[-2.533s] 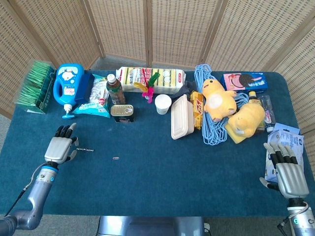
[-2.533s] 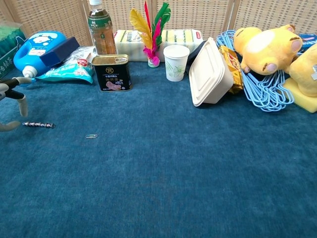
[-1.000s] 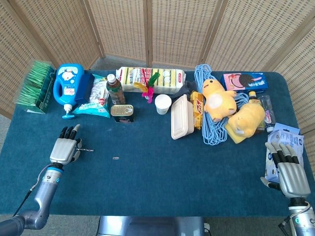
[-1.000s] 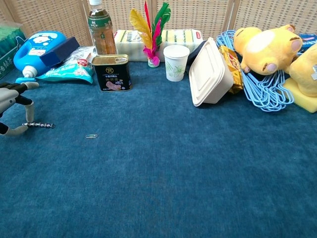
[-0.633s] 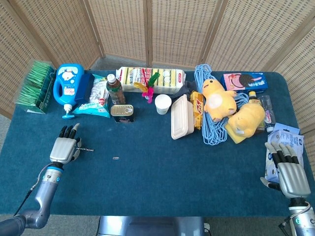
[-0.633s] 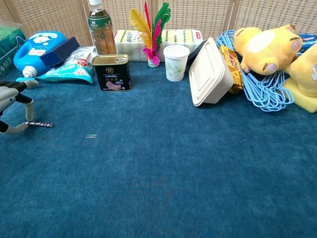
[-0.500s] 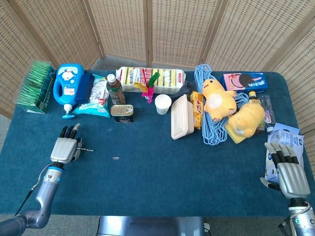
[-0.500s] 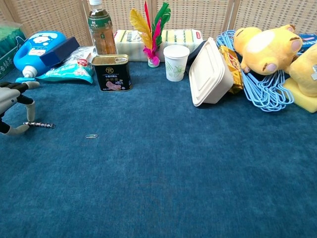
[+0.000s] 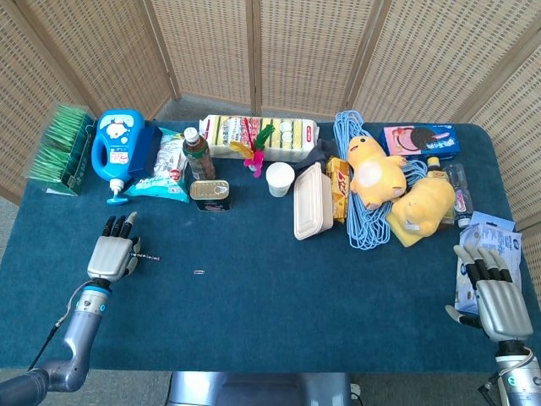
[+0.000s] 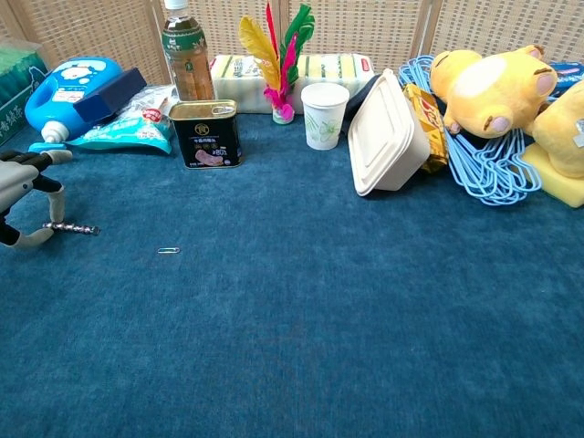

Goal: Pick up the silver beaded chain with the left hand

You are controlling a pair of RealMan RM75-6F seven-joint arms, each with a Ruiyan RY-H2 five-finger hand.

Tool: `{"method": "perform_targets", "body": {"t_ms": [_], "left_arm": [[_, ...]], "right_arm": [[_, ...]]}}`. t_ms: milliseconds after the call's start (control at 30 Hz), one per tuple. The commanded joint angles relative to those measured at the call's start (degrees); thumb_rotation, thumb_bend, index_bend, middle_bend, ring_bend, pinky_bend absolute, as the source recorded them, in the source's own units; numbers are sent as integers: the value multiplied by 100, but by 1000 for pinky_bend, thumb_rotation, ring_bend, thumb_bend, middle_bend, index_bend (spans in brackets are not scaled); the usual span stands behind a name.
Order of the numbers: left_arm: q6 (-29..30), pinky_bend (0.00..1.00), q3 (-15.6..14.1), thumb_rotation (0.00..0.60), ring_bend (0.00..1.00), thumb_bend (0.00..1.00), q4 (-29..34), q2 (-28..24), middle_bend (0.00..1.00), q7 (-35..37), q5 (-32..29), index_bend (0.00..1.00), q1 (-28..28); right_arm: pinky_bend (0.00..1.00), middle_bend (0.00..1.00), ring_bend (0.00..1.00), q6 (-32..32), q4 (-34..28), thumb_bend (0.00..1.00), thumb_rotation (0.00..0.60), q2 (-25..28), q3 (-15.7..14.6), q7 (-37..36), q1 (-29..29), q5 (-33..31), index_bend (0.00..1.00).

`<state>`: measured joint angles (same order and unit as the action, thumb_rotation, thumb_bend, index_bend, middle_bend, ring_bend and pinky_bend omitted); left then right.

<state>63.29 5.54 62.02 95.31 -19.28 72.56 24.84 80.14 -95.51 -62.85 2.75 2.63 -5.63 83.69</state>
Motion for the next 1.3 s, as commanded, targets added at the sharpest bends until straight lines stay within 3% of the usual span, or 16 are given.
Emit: {"method": "perform_targets", "body": {"t_ms": [33,400,900,1300], "left_arm": [[-4,0,6,600,0,702,-27,21,0,-23,-8,500,7],[120,0,29,600,0,707,48,-50,0,-25,43,524,-9],[566,0,-32,600,0,707,734,-573,0,-231,444,524,-40],[1017,0,-24,600,0,707,2277,-1359,0,-1099,817,524,-25]], "right_arm": [[0,0,0,-32,-17,0,600,20,-11,-46,-10,3,0],[0,0,0,-41,-36,0,600,51,-19,-138,-15,23,0],[0,0,0,-29,-61,0,600,70,-18,-159,-12,23,0],[0,0,0,18,-105,0,600,131,-12,-251,7,47,0]]}}
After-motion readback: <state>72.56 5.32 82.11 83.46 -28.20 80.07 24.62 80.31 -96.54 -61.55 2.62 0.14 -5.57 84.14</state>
